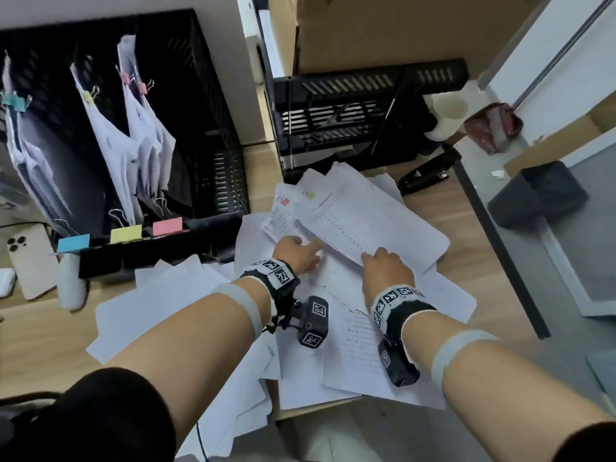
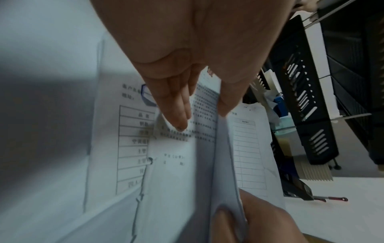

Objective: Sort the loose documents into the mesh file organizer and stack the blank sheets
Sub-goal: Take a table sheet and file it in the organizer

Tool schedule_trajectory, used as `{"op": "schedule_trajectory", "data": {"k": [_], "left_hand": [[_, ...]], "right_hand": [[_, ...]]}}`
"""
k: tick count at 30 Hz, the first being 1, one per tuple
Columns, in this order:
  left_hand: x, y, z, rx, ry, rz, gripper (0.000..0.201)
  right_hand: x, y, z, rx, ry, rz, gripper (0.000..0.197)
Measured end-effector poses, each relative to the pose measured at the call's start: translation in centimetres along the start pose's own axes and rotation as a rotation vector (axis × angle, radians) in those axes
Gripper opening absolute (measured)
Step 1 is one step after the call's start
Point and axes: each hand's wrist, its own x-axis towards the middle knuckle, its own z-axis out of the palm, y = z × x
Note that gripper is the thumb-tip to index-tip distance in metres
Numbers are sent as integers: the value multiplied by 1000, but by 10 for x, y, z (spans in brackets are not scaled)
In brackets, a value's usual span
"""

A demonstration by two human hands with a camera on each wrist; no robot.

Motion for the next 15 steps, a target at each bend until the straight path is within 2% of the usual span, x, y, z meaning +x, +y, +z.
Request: {"op": "schedule_trajectory", "data": {"k": [2, 4, 7, 9, 11, 12, 13, 15], "left_hand": [[1, -1, 4, -141, -78, 4, 52], [-4, 5, 7, -210, -192, 7, 69], [-8, 10, 8, -235, -266, 56, 51], [-6, 8, 1, -135, -165, 114, 37], [-2, 5, -14, -25, -60, 126, 22], [-1, 4, -22, -17, -50, 115, 18], [0, 3, -32, -10, -58, 102, 18], [-5, 3, -54, 8, -90, 84, 32]], "right_hand": [[-3, 4, 0, 132, 30, -56, 39], [-11, 3, 4, 231, 17, -157, 41], [-22, -6, 7, 234, -26, -298, 55], [-25, -10, 4, 337, -66, -331, 56], [-24, -12, -2, 487, -50, -307, 65], [-23, -11, -6, 562, 12, -259, 68], [-19, -10, -12, 645, 96, -185, 71], [-10, -9, -30, 796, 217, -41, 75]]}}
